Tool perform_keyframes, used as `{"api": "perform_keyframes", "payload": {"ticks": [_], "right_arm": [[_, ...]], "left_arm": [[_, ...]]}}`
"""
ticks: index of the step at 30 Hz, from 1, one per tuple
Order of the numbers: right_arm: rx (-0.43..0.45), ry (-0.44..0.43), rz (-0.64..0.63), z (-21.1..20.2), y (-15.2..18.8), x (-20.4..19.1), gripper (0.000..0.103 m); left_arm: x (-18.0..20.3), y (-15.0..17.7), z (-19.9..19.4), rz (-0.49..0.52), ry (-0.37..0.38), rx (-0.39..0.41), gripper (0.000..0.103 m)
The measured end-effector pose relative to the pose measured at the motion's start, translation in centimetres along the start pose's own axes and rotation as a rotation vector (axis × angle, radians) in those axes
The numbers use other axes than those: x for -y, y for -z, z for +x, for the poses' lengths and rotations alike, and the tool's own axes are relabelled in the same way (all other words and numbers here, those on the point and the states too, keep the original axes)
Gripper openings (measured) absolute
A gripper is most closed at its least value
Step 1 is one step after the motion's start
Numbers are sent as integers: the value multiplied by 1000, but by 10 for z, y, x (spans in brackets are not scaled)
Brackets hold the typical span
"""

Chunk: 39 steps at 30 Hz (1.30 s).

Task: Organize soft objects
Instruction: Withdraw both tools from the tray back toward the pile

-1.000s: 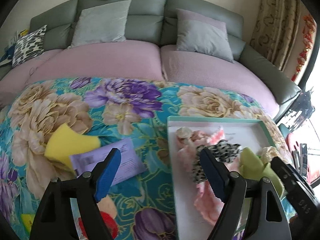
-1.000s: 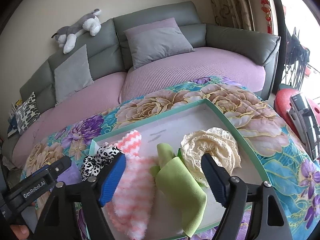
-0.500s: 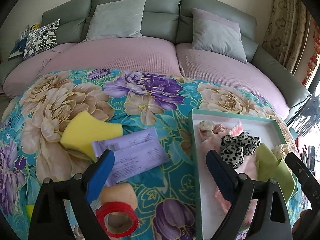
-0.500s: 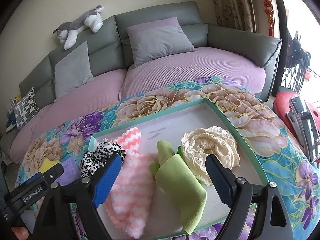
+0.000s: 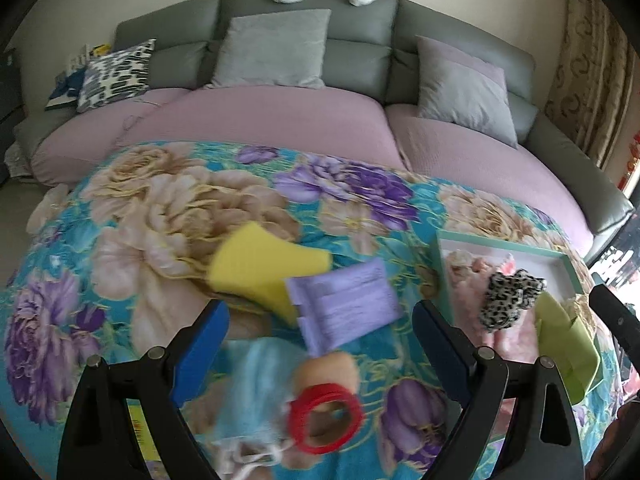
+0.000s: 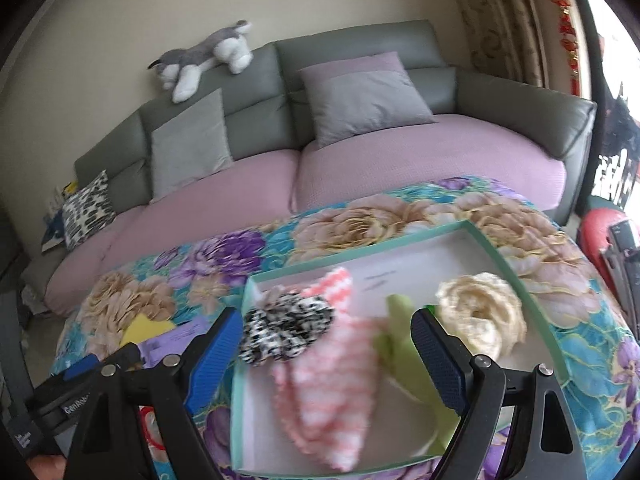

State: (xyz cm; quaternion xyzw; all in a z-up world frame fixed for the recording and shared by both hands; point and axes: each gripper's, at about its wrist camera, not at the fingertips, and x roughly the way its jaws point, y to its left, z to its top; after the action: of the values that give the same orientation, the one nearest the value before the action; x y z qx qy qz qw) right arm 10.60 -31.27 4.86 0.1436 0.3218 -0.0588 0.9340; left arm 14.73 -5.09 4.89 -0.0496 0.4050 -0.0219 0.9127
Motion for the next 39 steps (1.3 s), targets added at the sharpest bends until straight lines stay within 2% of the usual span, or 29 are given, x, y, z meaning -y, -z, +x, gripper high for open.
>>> {"api": "perform_keyframes", "payload": {"ticks": [8, 22, 30, 39], "right_arm": [[-11, -89, -45, 2, 9, -35, 88], [-96, -183, -225, 13, 44, -110, 88], [-183, -206, -307, 27, 74, -139, 88], [-280, -192, -335, 45, 103, -148, 88]], "left_arm": [[-48, 7, -11, -76, -63, -5, 93], [-126, 25, -29, -241, -99, -10, 93], [-142, 48, -22, -256, -115, -81, 93], [-144, 72, -4, -244, -95, -185, 93]]}}
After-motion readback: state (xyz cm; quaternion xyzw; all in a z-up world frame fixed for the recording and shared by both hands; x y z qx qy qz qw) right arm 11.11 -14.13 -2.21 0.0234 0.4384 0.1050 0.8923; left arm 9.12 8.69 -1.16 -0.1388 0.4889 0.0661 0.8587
